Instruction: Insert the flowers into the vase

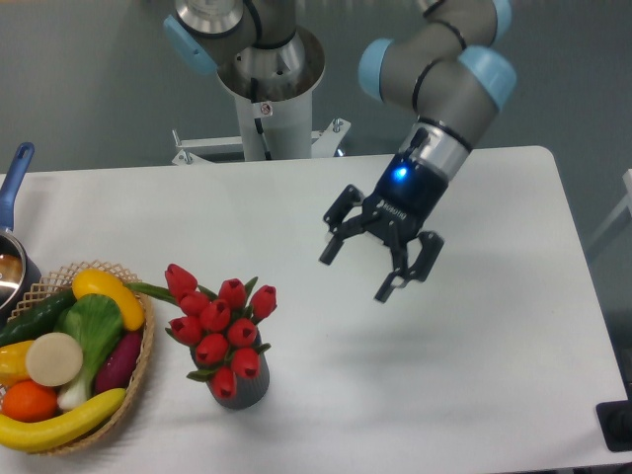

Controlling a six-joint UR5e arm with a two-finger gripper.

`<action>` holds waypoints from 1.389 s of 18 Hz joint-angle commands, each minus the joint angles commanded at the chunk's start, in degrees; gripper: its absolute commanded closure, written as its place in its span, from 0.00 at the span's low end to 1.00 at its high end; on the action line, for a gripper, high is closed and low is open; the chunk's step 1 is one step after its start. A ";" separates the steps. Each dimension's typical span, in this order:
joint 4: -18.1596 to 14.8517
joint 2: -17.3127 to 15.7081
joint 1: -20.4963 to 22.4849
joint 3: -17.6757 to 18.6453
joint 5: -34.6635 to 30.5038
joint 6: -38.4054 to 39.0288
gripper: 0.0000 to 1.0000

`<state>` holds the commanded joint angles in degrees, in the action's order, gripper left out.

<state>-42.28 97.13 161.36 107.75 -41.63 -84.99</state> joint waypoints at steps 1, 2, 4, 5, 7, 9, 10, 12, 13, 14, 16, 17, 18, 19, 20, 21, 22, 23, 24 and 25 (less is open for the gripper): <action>0.00 -1.40 0.44 1.05 -2.03 0.09 0.00; -0.17 -2.90 0.97 1.23 -3.44 0.09 0.00; -2.27 -5.80 2.81 1.76 -7.13 0.00 0.00; -3.85 -7.03 3.52 1.59 -8.97 0.00 0.00; -5.53 -8.79 5.18 1.33 -13.10 0.00 0.00; -9.21 -9.68 5.89 0.10 -16.80 -0.70 0.00; -11.06 -9.85 5.90 -0.78 -19.08 -1.66 0.00; -14.66 -10.64 5.90 -2.01 -24.96 -7.26 0.00; -16.77 -10.91 6.16 -2.45 -27.69 -10.17 0.00; -18.79 -10.91 6.25 -3.15 -29.37 -12.11 0.00; -22.05 -11.26 6.42 -4.38 -29.73 -15.28 0.00; -22.84 -11.52 7.03 -4.13 -29.65 -16.95 0.00; -23.11 -12.31 7.65 -3.52 -29.73 -18.70 0.00; -23.03 -13.01 8.35 -2.55 -29.73 -20.55 0.00; -23.11 -13.45 8.97 -2.19 -29.73 -21.70 0.00; -23.29 -13.72 9.32 -2.19 -29.73 -21.88 0.00; -23.73 -13.72 9.32 -2.37 -29.73 -21.89 0.00; -23.99 -13.72 9.32 -2.37 -29.73 -21.89 0.00; -23.91 -13.72 9.41 -2.37 -29.73 -21.89 0.00; -23.99 -13.72 9.41 -2.45 -29.73 -21.89 0.00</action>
<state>-66.27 83.41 170.77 105.29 -71.37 -106.87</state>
